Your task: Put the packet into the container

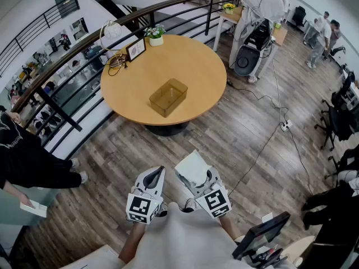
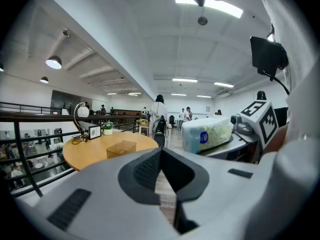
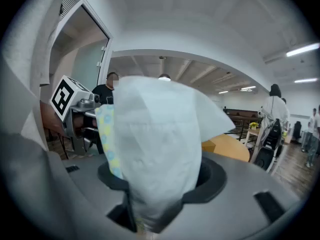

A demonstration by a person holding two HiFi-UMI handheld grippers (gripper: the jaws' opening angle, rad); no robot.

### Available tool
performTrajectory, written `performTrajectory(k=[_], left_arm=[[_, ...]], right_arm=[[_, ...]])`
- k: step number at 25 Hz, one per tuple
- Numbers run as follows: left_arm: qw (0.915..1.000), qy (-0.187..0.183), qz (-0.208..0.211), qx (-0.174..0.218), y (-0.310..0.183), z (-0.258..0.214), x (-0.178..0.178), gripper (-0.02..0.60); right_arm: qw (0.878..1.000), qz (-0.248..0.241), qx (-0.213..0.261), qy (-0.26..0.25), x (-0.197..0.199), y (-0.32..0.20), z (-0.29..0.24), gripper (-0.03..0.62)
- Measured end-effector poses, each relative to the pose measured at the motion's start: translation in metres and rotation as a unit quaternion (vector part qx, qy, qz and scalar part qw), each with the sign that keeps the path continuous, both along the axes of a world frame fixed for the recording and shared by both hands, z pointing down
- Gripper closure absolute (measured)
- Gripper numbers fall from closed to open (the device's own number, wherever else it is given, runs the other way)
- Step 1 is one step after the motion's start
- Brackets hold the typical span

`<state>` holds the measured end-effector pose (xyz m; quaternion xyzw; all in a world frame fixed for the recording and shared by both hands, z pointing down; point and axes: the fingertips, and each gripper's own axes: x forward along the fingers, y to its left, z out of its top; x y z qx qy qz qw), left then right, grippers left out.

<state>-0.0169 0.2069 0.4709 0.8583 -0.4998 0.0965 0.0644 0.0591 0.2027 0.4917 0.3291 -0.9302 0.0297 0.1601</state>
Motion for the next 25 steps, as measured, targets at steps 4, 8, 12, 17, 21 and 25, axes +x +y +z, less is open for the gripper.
performTrajectory(k=[4, 8, 12, 17, 21, 25], left_arm=[[1.0000, 0.000, 0.000, -0.002, -0.005, -0.001, -0.002, 0.577], [1.0000, -0.001, -0.001, -0.003, -0.007, 0.000, -0.005, 0.577], [1.0000, -0.002, -0.001, -0.004, -0.004, -0.001, 0.000, 0.577], [1.0000, -0.006, -0.004, -0.005, -0.002, -0.001, 0.002, 0.577], [0.9999, -0.008, -0.011, -0.004, -0.003, 0.000, 0.007, 0.577], [0.9998, -0.009, -0.019, -0.004, -0.004, -0.001, 0.018, 0.577]], right_arm=[[1.000, 0.000, -0.003, 0.002, -0.001, -0.005, 0.001, 0.330], [1.000, -0.001, -0.005, 0.003, -0.004, -0.006, 0.002, 0.330], [1.000, -0.005, -0.008, 0.001, 0.000, -0.004, 0.001, 0.330], [1.000, -0.017, -0.011, -0.013, 0.000, -0.001, -0.002, 0.330], [0.999, -0.026, -0.015, -0.020, 0.004, -0.001, 0.000, 0.330], [0.999, -0.034, -0.016, -0.021, 0.014, -0.004, 0.001, 0.330]])
